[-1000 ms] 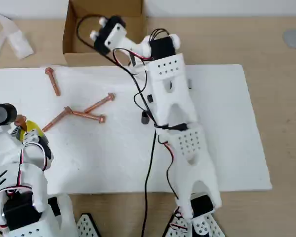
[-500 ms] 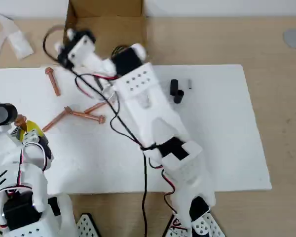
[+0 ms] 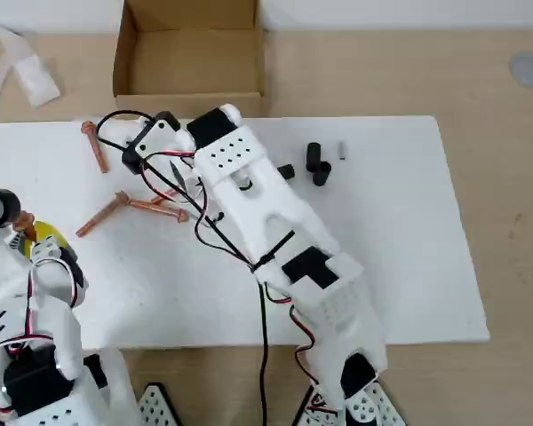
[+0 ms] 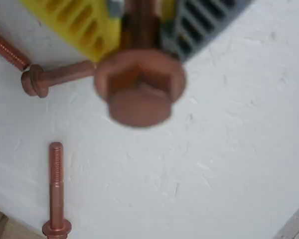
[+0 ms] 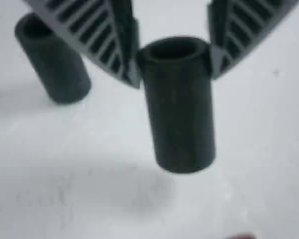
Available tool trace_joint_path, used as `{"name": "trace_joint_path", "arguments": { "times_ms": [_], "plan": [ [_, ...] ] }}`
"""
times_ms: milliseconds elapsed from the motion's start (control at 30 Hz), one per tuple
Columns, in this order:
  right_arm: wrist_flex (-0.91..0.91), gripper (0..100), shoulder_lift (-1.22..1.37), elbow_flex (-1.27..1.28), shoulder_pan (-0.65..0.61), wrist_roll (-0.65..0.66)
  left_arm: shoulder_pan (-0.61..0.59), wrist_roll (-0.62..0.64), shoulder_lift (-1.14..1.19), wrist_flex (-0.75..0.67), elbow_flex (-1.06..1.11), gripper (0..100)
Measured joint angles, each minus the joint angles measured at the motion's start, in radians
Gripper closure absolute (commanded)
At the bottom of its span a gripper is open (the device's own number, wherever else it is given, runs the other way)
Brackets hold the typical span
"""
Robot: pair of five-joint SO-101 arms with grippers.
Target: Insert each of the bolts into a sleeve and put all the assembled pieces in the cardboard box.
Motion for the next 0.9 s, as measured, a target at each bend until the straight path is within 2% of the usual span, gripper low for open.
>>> {"name": "trace_joint_path", "arguments": {
  "times_ms": [167, 500, 700, 900],
  "plan": [
    [-0.031, 98.8, 0.028, 0.037, 0.0, 0.005, 0.0, 0.0, 0.0, 0.0, 0.0, 99],
    [-0.014, 98.1, 0.098, 0.143, -0.018, 0.13, 0.0, 0.0, 0.0, 0.002, 0.0, 99],
    [0.018, 87.6, 0.1, 0.146, -0.021, 0.184, 0.0, -0.026, 0.0, 0.002, -0.009, 99],
    [0.018, 86.2, 0.1, 0.146, -0.028, 0.189, 0.0, -0.026, 0.0, 0.002, -0.035, 99]
  ]
}}
